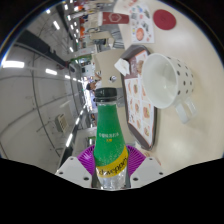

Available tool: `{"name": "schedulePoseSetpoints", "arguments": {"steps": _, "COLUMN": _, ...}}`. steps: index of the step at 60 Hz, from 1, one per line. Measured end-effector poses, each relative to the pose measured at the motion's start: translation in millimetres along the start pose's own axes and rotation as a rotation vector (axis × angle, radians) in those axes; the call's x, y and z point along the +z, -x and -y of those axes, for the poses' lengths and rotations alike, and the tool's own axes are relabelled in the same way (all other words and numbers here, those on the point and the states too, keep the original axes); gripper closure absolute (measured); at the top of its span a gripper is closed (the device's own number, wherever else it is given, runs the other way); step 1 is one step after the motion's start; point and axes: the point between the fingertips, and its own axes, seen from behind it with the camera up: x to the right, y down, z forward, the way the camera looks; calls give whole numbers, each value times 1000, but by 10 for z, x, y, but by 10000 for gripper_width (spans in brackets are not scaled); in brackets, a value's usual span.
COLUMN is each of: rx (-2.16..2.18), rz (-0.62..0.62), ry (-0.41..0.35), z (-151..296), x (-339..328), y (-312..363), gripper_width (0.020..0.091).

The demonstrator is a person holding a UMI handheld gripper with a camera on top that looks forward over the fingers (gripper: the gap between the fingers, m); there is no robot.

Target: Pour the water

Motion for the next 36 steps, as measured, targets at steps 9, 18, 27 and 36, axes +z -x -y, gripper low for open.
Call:
{"name": "schedulePoseSetpoints", "arguments": {"steps": 9, "rx": 337, "rz": 103, "ry": 44, "z": 184, "x": -5, "y": 109, "gripper_width": 728}}
{"name": "schedulePoseSetpoints", "arguments": {"steps": 18, "rx": 549, "rz": 136, "ry": 54, "z": 348, "x": 1, "y": 78, "gripper_width": 730}}
{"name": "schedulePoseSetpoints", "arguments": {"steps": 27, "rx": 563, "rz": 114, "ry": 107, "z": 287, "x": -32, "y": 89, "gripper_width": 728}}
{"name": "schedulePoseSetpoints", "arguments": {"steps": 36, "rx": 276, "rz": 176, "ry": 223, "z": 135, "x": -151, "y": 638, "gripper_width": 729}}
